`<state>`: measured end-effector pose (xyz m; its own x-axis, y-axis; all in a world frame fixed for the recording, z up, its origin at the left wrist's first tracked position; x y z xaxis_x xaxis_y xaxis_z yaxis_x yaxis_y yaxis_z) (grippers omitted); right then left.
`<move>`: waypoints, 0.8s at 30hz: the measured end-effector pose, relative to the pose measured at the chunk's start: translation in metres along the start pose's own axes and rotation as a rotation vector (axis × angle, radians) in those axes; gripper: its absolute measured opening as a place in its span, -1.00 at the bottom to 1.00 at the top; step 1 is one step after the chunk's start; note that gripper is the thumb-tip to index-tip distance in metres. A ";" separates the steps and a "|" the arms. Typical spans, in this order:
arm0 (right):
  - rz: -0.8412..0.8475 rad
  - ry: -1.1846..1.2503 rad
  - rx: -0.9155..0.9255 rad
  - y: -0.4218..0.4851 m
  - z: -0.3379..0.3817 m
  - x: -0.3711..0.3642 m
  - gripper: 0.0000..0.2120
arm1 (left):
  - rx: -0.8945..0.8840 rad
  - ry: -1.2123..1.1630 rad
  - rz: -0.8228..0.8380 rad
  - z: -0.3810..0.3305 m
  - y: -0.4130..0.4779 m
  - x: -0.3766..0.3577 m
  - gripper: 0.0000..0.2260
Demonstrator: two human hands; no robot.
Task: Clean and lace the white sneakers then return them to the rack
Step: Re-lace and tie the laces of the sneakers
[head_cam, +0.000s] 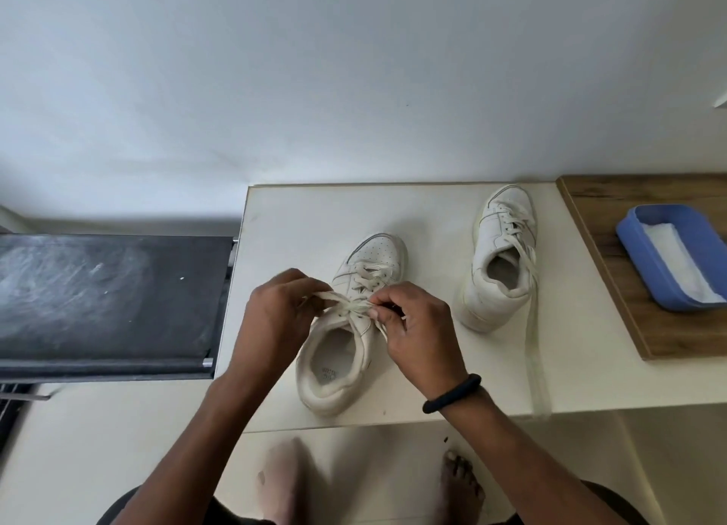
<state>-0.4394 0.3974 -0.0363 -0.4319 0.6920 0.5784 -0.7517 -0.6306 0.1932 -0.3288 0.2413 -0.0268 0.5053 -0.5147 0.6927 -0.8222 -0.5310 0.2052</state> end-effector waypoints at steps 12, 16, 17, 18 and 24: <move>-0.089 -0.004 -0.010 0.002 -0.005 -0.012 -0.85 | 0.129 -0.101 -0.013 0.010 -0.010 -0.007 -0.87; -0.088 0.012 0.019 0.012 -0.003 -0.017 -0.85 | 0.137 -0.094 -0.104 0.008 -0.013 -0.004 -0.91; -0.095 0.014 0.026 0.015 -0.003 -0.019 -0.85 | 0.146 -0.095 -0.125 0.008 -0.014 -0.004 -0.91; -0.099 0.017 0.032 0.017 -0.003 -0.022 -0.84 | 0.159 -0.100 -0.142 0.009 -0.014 -0.004 -0.90; -0.034 0.051 0.053 0.027 0.004 -0.027 -0.83 | 0.169 -0.104 -0.161 0.012 -0.012 0.003 -0.89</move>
<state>-0.4461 0.3603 -0.0437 -0.4323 0.7297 0.5298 -0.7395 -0.6231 0.2547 -0.3141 0.2380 -0.0357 0.6575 -0.4765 0.5837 -0.6779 -0.7123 0.1820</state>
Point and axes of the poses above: each hand's wrist, its own y-axis towards the middle knuckle, its own x-axis out of the back of the hand, z = x × y, the point moved 6 cm from there along y, towards the middle knuckle, and after that the axes turned 4 degrees about -x, right-handed, at the moved point
